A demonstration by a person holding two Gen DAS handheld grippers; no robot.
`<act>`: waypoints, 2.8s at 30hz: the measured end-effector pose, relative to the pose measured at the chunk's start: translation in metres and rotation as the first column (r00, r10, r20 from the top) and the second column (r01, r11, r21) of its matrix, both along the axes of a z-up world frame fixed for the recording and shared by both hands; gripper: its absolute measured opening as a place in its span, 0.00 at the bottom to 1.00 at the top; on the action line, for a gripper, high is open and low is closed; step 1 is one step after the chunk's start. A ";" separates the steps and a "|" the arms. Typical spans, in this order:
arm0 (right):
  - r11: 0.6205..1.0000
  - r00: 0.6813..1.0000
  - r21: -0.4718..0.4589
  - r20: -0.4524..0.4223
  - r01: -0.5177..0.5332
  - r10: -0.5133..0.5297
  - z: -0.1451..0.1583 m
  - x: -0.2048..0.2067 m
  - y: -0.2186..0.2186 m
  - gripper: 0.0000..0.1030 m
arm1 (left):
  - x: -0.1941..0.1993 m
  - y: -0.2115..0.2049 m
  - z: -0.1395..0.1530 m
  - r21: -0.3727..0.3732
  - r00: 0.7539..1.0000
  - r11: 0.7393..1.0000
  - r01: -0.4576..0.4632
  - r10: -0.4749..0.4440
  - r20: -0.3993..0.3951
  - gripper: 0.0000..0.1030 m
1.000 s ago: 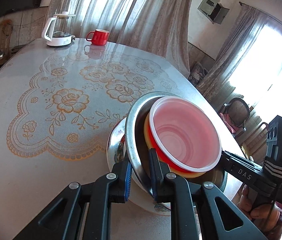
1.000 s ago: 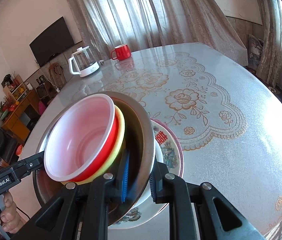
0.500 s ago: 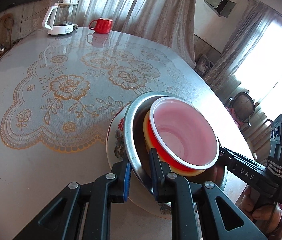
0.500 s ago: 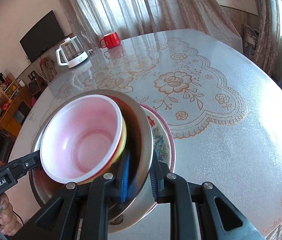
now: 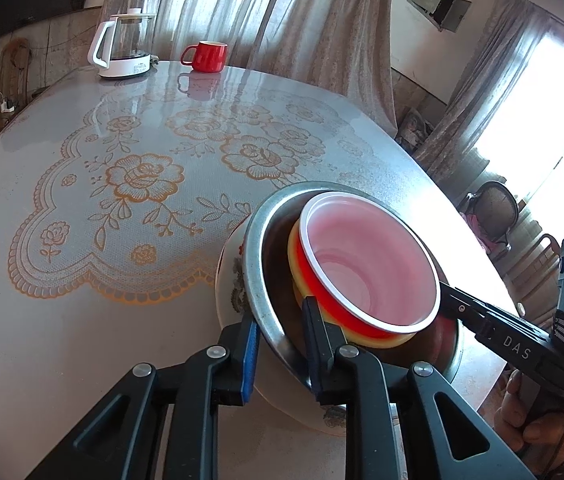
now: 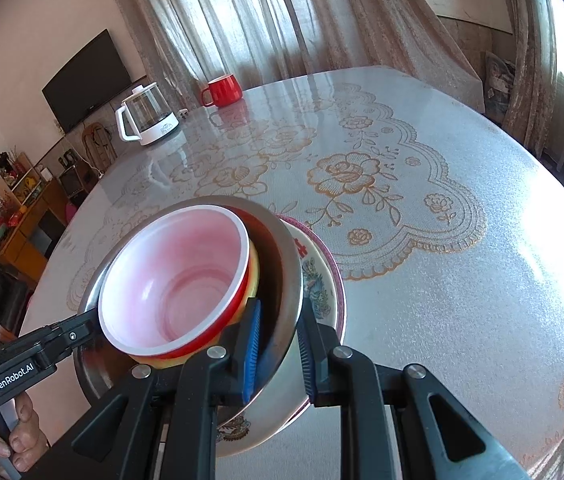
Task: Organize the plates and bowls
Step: 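Lower the steel bowl onto the rose-pattern plate with the left tool, then open the left tool and withdraw both tools from the stack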
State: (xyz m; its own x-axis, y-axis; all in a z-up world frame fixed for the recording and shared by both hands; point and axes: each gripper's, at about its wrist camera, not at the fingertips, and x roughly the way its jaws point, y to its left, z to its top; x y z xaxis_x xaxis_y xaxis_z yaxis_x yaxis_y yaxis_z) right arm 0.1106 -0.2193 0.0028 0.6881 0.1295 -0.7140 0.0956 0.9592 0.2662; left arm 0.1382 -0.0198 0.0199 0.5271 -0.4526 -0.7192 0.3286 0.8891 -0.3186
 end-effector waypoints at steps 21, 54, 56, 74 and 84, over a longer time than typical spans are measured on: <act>0.999 1.000 -0.041 0.029 0.009 -0.008 0.003 -0.010 0.003 0.17 | -0.004 -0.006 -0.001 0.063 0.999 0.998 -0.027 0.024 0.045 0.21; 0.999 0.994 0.049 0.112 -0.014 0.008 0.010 -0.046 0.004 0.20 | -0.047 0.023 -0.001 0.028 0.992 0.997 -0.076 0.073 0.100 0.26; 0.998 0.993 0.054 0.117 -0.014 0.007 0.011 -0.048 0.003 0.20 | -0.051 0.024 -0.001 0.040 0.990 0.995 -0.092 0.088 0.112 0.33; 0.976 0.971 -0.157 0.210 0.151 -0.116 -0.002 -0.102 0.061 0.59 | -0.106 0.019 -0.011 0.180 0.930 0.947 -0.264 0.201 0.308 0.92; 0.931 0.944 -0.222 0.232 0.288 -0.236 -0.009 -0.111 0.060 0.61 | -0.116 0.015 -0.015 0.167 0.935 0.955 -0.243 0.185 0.304 1.00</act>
State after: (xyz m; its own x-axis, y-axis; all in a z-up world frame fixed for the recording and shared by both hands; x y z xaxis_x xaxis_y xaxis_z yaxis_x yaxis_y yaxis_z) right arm -0.0003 -0.1592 -0.0061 0.8030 -0.2396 -0.5457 0.3231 0.9444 0.0608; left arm 0.0227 -0.0048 0.0045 0.7893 -0.1695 -0.5902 0.1734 0.9836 -0.0506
